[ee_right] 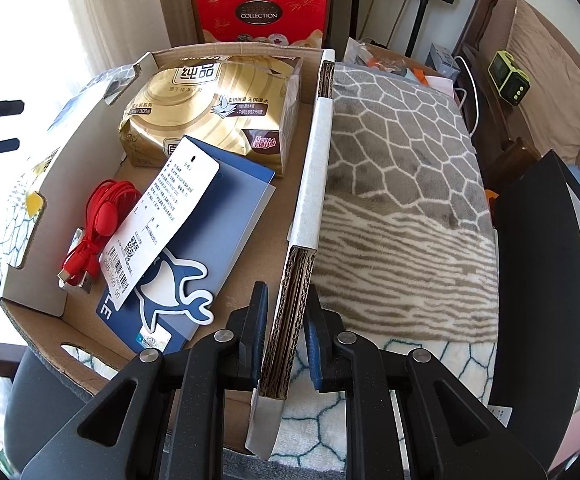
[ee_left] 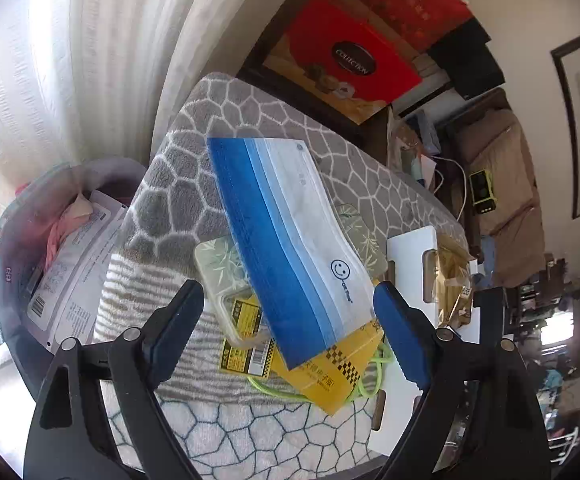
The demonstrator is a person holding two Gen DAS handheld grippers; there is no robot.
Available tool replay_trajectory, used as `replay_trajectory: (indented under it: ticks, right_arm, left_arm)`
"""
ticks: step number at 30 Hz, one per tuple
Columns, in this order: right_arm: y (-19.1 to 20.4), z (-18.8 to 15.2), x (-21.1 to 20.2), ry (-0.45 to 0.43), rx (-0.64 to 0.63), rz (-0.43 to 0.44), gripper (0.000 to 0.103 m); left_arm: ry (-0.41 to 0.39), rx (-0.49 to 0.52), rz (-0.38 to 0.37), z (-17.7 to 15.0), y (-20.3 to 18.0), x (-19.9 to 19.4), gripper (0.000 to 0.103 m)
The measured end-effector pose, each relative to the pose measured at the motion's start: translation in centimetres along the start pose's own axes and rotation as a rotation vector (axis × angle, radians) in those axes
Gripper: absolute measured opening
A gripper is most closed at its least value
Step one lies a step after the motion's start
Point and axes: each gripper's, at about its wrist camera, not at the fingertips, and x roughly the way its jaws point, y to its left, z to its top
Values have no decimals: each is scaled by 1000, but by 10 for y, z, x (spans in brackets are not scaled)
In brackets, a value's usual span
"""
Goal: Organize objects
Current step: 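Move the left gripper back over the blue-white mask bag, then grasp the yellow instruction booklet with the left gripper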
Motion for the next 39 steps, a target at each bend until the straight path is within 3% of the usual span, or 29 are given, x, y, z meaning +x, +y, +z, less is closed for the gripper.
replay_trajectory:
  ticks: [9, 16, 21, 24, 27, 30, 32, 39]
  right_arm:
    - [-2, 0, 0, 2, 3, 2, 16]
    - [-3, -1, -1, -1, 3, 7, 16]
    - [-2, 0, -2, -2, 6, 11, 16]
    - [-1, 0, -2, -3, 6, 11, 16]
    - [-1, 0, -2, -3, 5, 9, 17]
    - [0, 0, -2, -3, 7, 11, 17]
    - [0, 1, -2, -4, 11, 12, 17]
    - [2, 1, -1, -4, 10, 10, 17]
  left_arm:
    - [74, 15, 34, 9, -4, 33, 83]
    - [57, 28, 13, -4, -1, 19, 75]
    - [61, 107, 6, -33, -9, 6, 74]
    - [79, 120, -13, -53, -10, 2, 68]
    - [114, 71, -66, -70, -4, 4, 63]
    - [145, 2, -151, -79, 2, 12, 51]
    - [139, -11, -162, -79, 1, 16, 42]
    - [99, -38, -184, -75, -6, 29, 36]
